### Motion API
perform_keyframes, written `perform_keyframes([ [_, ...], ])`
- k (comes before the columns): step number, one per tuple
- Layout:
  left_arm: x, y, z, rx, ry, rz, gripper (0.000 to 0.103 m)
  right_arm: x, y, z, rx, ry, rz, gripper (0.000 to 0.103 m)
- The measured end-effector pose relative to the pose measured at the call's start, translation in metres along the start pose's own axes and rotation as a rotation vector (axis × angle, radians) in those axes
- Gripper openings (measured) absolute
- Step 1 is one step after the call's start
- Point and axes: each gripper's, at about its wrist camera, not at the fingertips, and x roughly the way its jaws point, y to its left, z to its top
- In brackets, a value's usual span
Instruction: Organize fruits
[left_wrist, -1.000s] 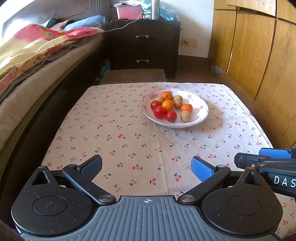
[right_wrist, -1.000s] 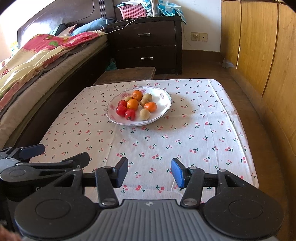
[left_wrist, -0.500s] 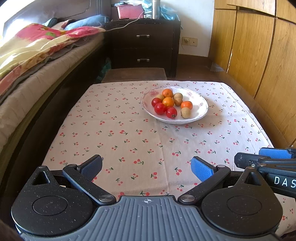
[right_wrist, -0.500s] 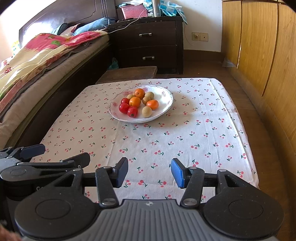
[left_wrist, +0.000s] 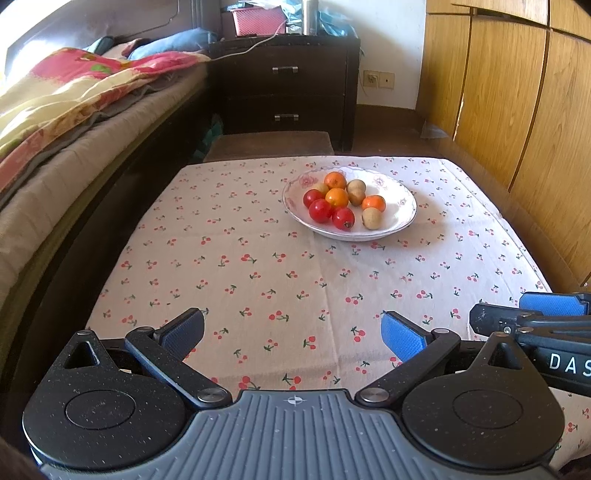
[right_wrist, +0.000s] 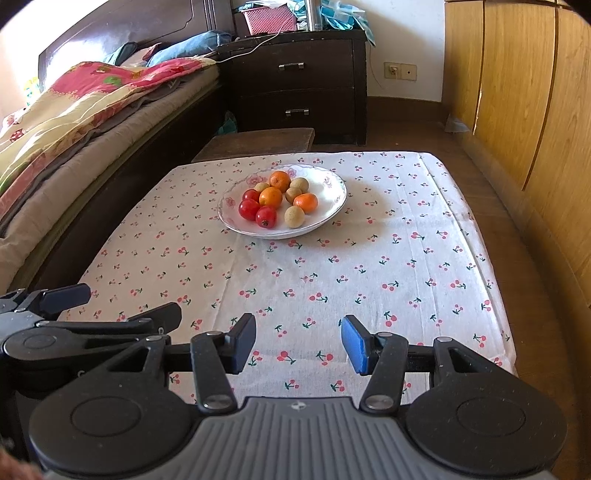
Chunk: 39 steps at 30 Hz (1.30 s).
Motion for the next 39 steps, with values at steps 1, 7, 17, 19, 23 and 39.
perform_keyframes([
  [1,0.0001,0.0,-0.0001,0.001,0.0,0.0,0.103,0.0,0.0001,0.0001,0.0,0.001,0.0,0.051],
  [7,0.0001,-0.0002,-0.0002,0.001,0.001,0.001,0.103,0.0004,0.0005,0.0004,-0.001,0.003,-0.004,0.051],
  [17,-0.0008,0.0002,-0.005,0.009,0.009,0.009,0.103,0.0001,0.0028,-0.0034,-0.008,0.012,-0.01,0.051],
  [19,-0.001,0.0006,-0.0061,0.01,0.013,0.01,0.103,0.0002,0.003,-0.0037,-0.009,0.014,-0.008,0.051],
  [23,-0.0016,0.0007,-0.0072,0.013,0.013,0.011,0.103,-0.0008,0.0028,-0.0051,-0.009,0.014,-0.008,0.051],
  [39,-0.002,0.0001,-0.0081,0.014,0.015,0.012,0.103,-0.0009,0.0032,-0.0061,-0.01,0.015,-0.01,0.051],
])
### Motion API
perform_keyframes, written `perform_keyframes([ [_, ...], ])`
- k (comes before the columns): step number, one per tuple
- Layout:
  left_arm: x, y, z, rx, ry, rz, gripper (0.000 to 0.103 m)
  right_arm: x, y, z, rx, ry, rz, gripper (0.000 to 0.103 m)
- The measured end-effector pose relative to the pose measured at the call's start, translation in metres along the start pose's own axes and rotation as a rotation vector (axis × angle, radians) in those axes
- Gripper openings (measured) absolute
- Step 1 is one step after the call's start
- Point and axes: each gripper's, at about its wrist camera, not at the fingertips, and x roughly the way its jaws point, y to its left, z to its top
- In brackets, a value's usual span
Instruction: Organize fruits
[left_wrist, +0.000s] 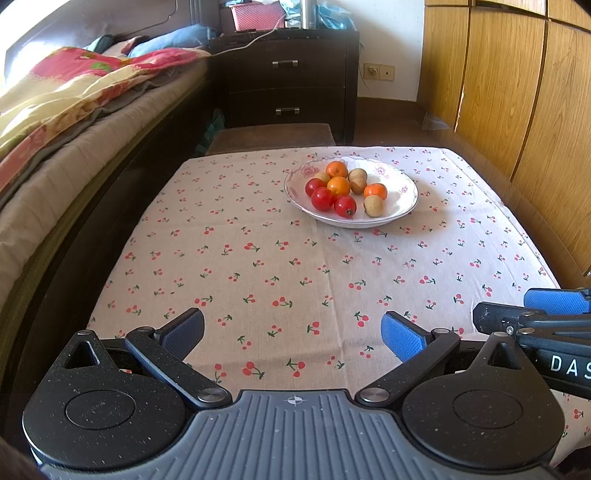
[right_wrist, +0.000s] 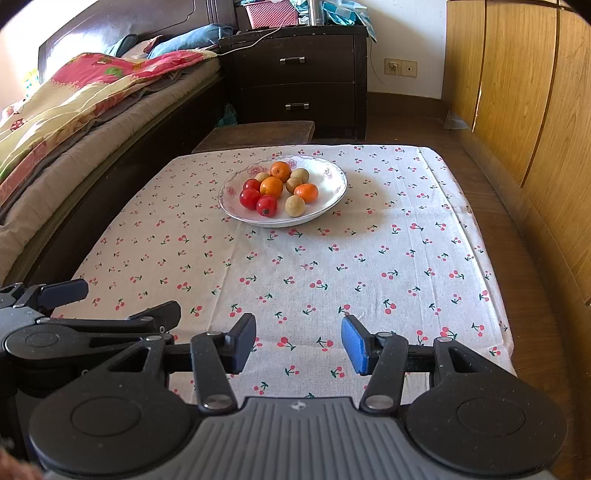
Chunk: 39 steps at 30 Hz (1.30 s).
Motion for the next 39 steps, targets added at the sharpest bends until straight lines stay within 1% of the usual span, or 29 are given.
perform_keyframes([
  [39,-0.0007,0.0,-0.0068,0.005,0.005,0.002,0.102,0.0,0.0001,-0.0054,-0.004,0.007,-0.004,0.051],
])
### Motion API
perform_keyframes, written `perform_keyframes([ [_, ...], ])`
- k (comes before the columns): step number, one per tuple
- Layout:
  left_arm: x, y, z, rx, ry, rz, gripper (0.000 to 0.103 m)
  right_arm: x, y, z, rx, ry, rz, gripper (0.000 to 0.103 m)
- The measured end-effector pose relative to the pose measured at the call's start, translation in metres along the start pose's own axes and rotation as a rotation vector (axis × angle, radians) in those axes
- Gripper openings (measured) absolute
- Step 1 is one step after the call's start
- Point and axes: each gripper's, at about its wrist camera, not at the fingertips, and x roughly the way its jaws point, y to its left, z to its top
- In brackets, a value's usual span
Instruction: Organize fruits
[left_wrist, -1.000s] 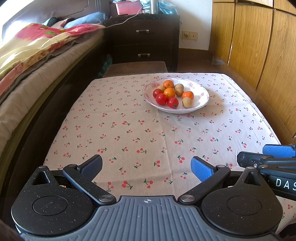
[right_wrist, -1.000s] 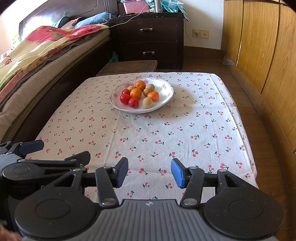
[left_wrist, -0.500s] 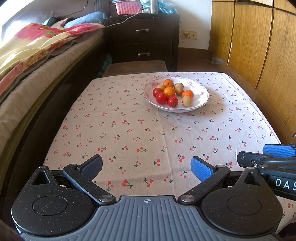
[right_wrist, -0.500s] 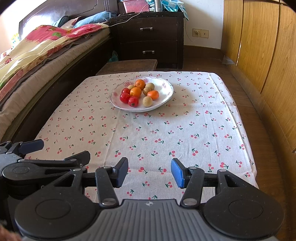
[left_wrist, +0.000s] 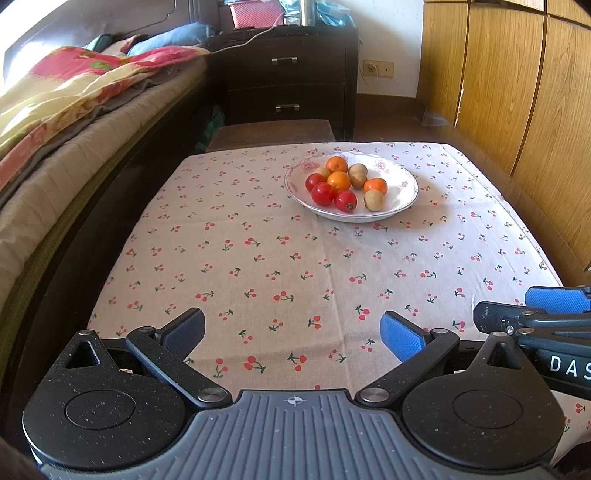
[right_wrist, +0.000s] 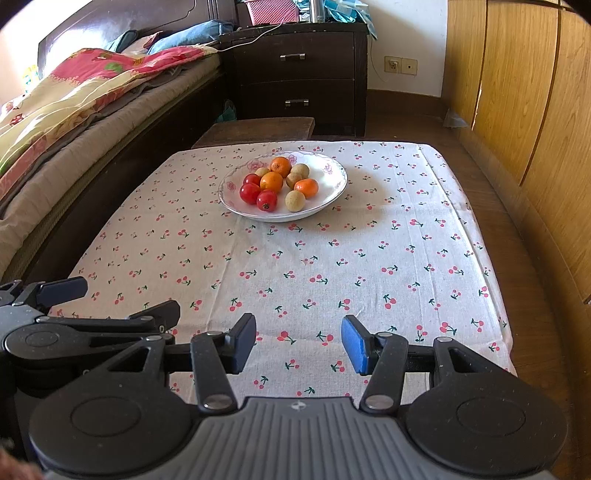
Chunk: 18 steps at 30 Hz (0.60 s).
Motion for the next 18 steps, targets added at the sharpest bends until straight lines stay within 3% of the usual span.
perform_keyframes([
  [18,-0.0015,0.001,0.0011,0.001,0.009,0.006,0.102,-0.0015,0.0033,0.0003,-0.004,0.009,0.001,0.051],
])
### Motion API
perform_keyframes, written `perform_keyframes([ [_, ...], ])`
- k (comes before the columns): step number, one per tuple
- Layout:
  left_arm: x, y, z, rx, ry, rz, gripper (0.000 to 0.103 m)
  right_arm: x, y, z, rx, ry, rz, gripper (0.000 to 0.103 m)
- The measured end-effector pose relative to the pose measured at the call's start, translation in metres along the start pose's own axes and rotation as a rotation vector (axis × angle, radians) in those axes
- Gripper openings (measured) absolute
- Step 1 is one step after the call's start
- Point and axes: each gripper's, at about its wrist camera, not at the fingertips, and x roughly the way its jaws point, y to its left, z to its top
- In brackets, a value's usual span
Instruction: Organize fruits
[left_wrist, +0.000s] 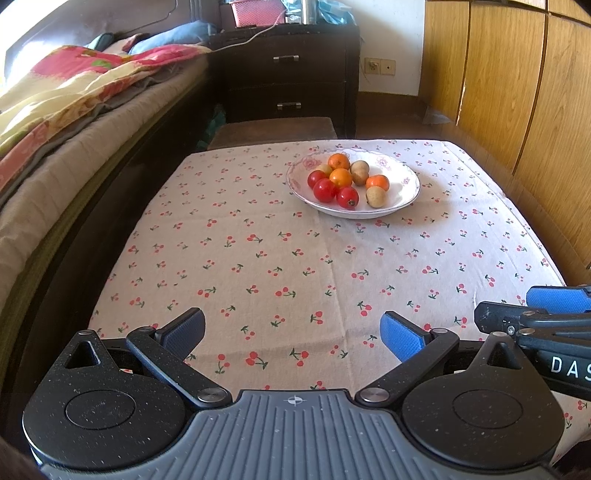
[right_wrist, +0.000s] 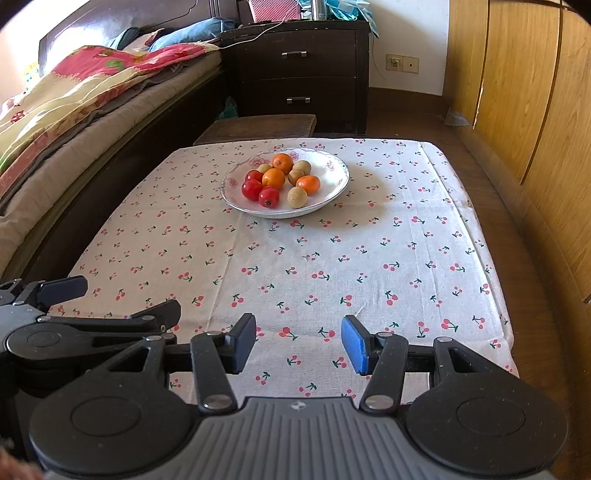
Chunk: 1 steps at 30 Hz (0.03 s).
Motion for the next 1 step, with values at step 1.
perform_keyframes([
  [1,-0.0003,0.0004,-0.0003,-0.001,-0.001,0.0,0.102,0.0001,0.0001,0.0005,0.0,0.0,0.001,0.051],
])
